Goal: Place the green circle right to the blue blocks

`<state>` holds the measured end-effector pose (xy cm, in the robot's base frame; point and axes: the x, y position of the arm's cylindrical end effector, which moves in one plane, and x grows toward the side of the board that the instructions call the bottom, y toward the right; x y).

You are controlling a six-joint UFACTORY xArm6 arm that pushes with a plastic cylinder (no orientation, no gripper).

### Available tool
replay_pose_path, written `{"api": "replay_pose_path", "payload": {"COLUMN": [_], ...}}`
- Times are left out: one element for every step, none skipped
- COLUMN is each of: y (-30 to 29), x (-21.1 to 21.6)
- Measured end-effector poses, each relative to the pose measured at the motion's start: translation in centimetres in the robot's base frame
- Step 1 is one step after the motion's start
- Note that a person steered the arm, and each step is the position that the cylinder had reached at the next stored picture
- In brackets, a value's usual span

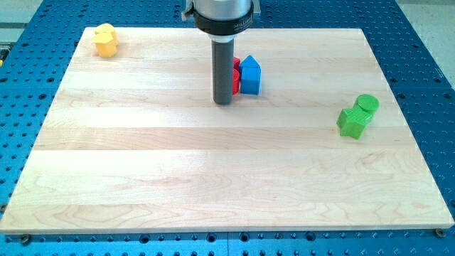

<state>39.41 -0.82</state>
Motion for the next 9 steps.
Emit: {"api": "replay_pose_path", "payload": {"y": [-2.5,5.8,14.2,22.0,33.7,30.5,24.1,18.0,14.0], "x": [3.5,6.2,1.2,-1.4,-1.0,4.6,4.4,1.3,-0.7]}}
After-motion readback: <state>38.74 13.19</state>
